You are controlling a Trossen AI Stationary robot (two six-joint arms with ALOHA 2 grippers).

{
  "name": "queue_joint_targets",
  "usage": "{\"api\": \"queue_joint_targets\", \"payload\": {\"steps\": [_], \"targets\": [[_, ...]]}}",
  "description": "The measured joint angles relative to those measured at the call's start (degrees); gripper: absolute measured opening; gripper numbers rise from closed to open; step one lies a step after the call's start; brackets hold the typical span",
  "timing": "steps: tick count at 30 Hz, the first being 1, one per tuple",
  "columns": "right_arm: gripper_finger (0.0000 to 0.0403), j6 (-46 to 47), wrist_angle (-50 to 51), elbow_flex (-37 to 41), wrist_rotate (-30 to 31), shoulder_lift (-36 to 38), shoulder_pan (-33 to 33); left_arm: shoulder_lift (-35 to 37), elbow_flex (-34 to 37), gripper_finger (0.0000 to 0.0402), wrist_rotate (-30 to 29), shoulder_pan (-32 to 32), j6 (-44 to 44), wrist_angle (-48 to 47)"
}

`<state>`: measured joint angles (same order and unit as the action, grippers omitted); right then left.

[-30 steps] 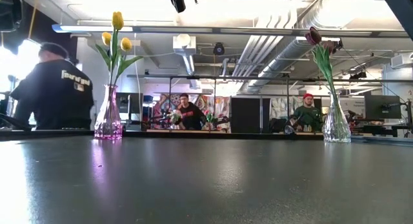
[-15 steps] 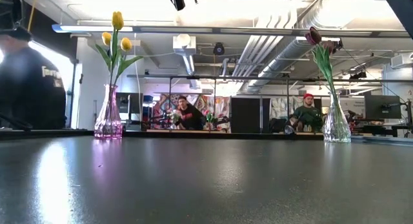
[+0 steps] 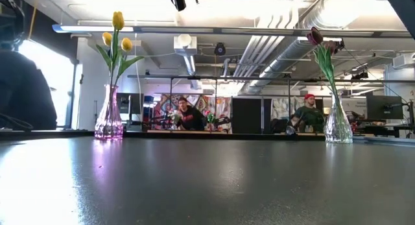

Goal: Sort flowers into vase by color
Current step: Put the white flowers into the bottom transparent vase, then return to Home Position

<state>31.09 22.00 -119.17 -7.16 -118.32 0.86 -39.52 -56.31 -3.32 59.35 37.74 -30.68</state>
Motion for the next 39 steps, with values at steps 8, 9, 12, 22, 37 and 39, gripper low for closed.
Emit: {"api": "queue_joint_targets", "payload": {"steps": [8,9,12,22,37,39], "targets": [[0.0183,0.00,-1.37,0.00,-0.15,0.00,0.77,5.75,-0.02,0.0243,-8.27,0.00,-8.45,7.32],[0.0183,0.00,-2.03,0.00,-0.15,0.00,0.83,6.46,-0.04,0.0243,-9.80,0.00,-9.68,7.14],[0.0183,0.41,-2.76,0.00,1.26,0.66,0.98,8.15,-0.07,0.0243,-15.66,-0.09,-14.10,6.57],[0.0127,-8.47,1.91,-0.07,8.68,8.81,1.17,14.64,-0.07,0.0233,-42.88,-0.09,-23.13,2.89],[0.0009,-21.12,3.81,-0.04,3.27,14.80,-1.04,14.70,3.12,0.0134,-50.94,-0.09,-17.88,-3.27],[0.0003,-22.33,3.80,-0.04,2.53,15.54,-1.43,13.73,4.45,0.0125,-50.90,-0.30,-17.86,-2.50]]}}
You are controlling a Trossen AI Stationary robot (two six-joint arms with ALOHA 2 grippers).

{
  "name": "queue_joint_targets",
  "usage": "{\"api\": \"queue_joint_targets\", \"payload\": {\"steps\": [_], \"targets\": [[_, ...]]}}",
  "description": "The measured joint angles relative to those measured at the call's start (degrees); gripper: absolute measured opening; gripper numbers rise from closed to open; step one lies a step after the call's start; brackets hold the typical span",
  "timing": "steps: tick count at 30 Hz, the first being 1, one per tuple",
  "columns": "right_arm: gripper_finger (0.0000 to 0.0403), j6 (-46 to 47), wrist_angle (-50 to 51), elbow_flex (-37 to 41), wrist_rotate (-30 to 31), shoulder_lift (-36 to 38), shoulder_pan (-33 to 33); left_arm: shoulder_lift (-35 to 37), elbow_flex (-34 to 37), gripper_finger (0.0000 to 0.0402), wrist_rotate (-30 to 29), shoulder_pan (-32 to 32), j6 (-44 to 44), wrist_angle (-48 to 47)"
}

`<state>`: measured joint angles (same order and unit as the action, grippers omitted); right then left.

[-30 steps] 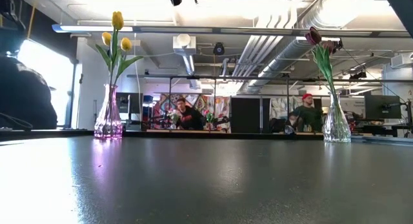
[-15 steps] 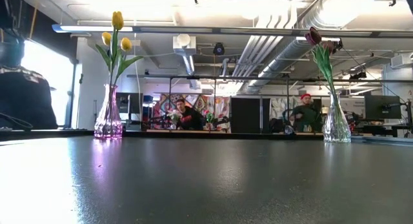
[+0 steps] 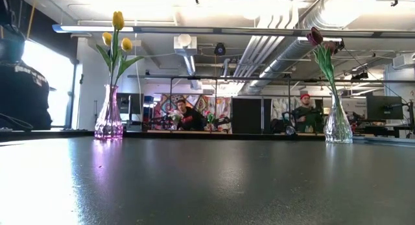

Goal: Sort flowers into vase by color
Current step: Return to Home Position

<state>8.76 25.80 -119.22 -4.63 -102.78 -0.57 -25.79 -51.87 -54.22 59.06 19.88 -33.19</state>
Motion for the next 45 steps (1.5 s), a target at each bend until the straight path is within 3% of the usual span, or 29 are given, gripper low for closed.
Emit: {"api": "queue_joint_targets", "payload": {"steps": [6,11,18,25,28,35,45], "targets": [[0.0001,-1.33,-0.38,0.00,-0.13,2.86,-0.56,-2.36,0.51,0.0104,1.95,-5.34,0.48,2.42],[0.0000,-2.26,-0.41,0.00,-0.18,3.58,-0.53,-6.60,0.45,0.0089,12.74,-14.19,-3.39,9.32],[0.0000,-6.05,0.76,0.00,1.58,4.80,1.67,-13.69,0.52,0.0081,28.01,-30.18,-2.80,10.40],[0.0000,-5.84,10.35,0.96,7.96,6.19,4.12,-12.11,0.51,0.0080,34.67,-41.14,-7.41,13.77],[0.0000,-4.60,6.88,6.33,8.07,7.94,3.97,-11.15,0.49,0.0080,36.84,-44.00,-7.39,13.46],[0.0000,-0.53,-18.00,28.63,7.18,18.97,2.51,-14.01,0.49,0.0080,41.60,-46.73,-6.64,13.35],[0.0000,5.76,-38.39,53.38,8.08,34.32,3.74,-18.29,0.49,0.0080,41.78,-47.61,-9.06,13.37]]}}
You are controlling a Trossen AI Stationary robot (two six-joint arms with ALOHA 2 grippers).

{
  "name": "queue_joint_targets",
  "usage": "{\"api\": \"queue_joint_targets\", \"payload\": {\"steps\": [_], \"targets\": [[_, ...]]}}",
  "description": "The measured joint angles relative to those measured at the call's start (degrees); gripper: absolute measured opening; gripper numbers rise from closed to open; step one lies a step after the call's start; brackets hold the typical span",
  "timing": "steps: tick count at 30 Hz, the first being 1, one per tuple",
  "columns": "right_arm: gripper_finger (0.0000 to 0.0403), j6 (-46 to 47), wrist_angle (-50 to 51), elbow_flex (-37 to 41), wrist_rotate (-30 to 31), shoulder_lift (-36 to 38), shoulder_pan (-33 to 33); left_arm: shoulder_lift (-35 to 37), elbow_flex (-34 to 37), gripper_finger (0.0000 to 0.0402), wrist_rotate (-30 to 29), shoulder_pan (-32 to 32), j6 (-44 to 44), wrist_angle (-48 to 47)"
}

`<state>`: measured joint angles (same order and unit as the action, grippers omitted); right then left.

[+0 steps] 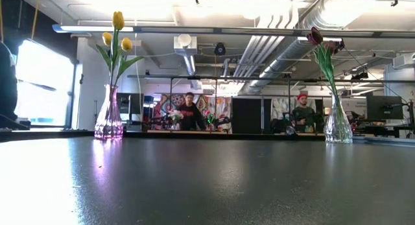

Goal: Sort flowers into vase by color
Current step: Return to Home Position

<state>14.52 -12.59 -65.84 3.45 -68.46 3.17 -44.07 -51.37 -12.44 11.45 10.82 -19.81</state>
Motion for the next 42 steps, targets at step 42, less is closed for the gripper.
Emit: {"api": "queue_joint_targets", "payload": {"steps": [42], "targets": [[0.0000,1.01,-35.36,39.13,-2.34,2.23,-4.00,20.18,22.47,0.0001,3.46,-2.61,-2.82,3.79]]}}
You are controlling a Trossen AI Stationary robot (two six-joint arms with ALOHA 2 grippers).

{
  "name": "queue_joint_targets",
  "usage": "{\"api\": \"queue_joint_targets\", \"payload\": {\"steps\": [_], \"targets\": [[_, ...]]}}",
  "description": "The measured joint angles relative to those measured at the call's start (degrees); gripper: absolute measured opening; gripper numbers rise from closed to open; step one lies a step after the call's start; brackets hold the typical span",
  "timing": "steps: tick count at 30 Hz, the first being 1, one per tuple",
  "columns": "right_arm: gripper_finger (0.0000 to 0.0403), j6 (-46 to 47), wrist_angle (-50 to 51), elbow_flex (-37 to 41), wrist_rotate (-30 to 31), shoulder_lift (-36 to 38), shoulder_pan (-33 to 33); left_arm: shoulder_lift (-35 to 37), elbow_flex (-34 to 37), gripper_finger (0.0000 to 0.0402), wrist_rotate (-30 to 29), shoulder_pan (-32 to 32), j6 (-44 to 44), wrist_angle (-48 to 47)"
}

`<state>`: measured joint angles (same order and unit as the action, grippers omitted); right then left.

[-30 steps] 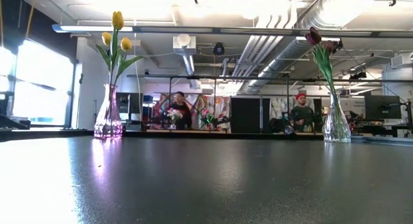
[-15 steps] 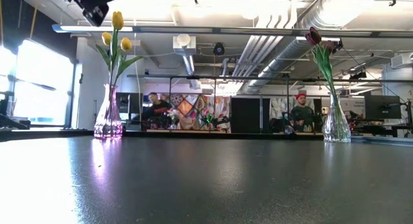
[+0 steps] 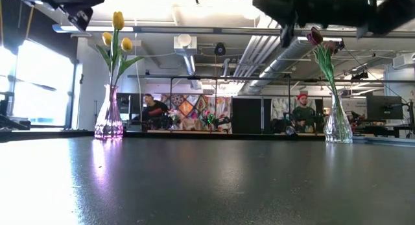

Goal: Sort flowers into vase by color
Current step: Return to Home Position

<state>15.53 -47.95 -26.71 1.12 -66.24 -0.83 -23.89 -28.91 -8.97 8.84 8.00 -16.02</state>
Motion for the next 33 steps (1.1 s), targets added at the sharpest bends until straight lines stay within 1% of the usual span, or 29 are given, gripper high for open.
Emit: {"api": "queue_joint_targets", "payload": {"steps": [3,5,7,8,11,13,14,17,19,22,24,26,29,31,33], "targets": [[0.0000,2.22,-2.88,3.64,-1.24,1.01,-2.40,2.10,2.44,0.0000,-1.54,0.00,-3.39,0.33],[0.0000,2.49,-3.16,5.14,-1.79,3.42,-4.22,3.42,2.78,0.0000,-2.46,-0.32,-6.92,-0.74],[0.0000,2.30,-1.64,5.86,-2.76,7.23,-6.26,4.95,2.61,0.0000,-3.58,-0.93,-7.65,-1.11],[0.0000,2.09,0.49,5.91,-3.53,9.58,-7.38,5.92,2.54,0.0000,-3.97,-1.38,-7.58,-1.11],[0.0000,1.23,11.26,5.96,-5.34,16.73,-10.25,8.96,2.41,0.0000,-4.22,-2.16,-6.87,-3.34],[0.0000,0.99,17.93,6.00,-5.71,20.96,-11.07,10.76,3.10,0.0000,-4.13,-2.23,-5.62,-5.43],[0.0000,0.85,20.72,6.00,-5.82,22.77,-11.23,11.49,4.03,0.0000,-4.04,-2.23,-5.42,-4.24],[0.0000,-0.01,27.50,6.00,-5.71,26.66,-11.23,13.61,7.19,0.0000,-3.29,-2.23,-3.95,-2.90],[0.0000,0.02,30.44,6.00,-4.93,28.88,-11.18,14.16,9.45,0.0000,-3.58,-2.23,-2.54,-2.51],[0.0000,-0.64,35.38,6.09,-3.15,31.93,-10.41,14.59,12.50,0.0000,-3.37,-2.23,-1.31,0.65],[0.0000,-1.04,33.80,8.18,-0.75,34.19,-9.54,14.63,13.79,0.0000,-3.04,-2.23,-1.24,3.17],[0.0000,0.71,28.08,12.49,0.80,36.80,-9.08,14.63,14.31,0.0000,-2.86,-2.23,-2.09,4.14],[0.0000,5.16,20.02,19.60,1.41,40.49,-8.76,14.66,14.30,0.0000,-2.75,-2.23,-2.61,4.36],[0.0000,6.42,18.52,22.08,1.60,43.28,-8.76,14.88,14.30,0.0000,-2.73,-2.23,-2.66,4.32],[0.0000,5.36,20.48,22.35,1.84,46.36,-8.99,15.82,14.28,0.0000,-2.74,-2.25,-3.79,4.27]]}}
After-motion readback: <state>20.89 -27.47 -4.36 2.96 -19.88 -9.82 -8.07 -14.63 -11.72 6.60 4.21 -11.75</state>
